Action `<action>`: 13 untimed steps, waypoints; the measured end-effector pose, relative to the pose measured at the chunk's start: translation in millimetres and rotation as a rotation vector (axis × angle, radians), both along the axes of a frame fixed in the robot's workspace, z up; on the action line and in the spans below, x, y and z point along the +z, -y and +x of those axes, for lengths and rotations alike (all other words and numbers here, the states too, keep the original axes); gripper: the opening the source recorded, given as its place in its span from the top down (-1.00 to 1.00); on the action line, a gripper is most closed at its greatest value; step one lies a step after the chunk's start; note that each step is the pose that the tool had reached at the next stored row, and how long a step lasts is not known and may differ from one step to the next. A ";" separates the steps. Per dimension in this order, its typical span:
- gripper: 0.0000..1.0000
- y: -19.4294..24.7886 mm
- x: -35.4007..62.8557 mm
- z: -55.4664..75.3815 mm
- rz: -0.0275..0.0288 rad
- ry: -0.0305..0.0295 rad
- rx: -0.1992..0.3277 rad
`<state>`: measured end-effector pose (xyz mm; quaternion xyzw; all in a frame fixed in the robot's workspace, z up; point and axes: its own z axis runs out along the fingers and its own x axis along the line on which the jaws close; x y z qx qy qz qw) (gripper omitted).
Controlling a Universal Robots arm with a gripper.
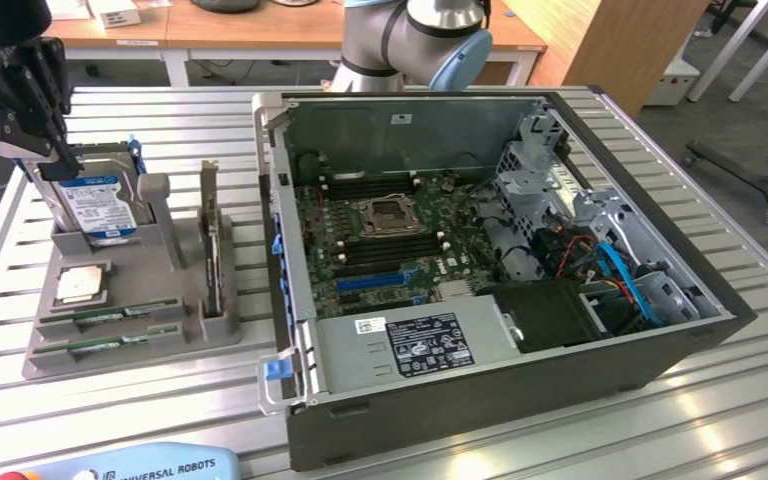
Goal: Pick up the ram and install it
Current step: 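Pick up the ram and move it above insertion slot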
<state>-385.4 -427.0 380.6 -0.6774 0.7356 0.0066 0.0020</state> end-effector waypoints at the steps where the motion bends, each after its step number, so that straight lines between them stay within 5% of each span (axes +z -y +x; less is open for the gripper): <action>1: 0.80 0.0 0.0 0.0 0.0000 -0.0001 0.000; 13: 0.80 0.0 -1.4 0.0 -0.0001 -0.0002 0.000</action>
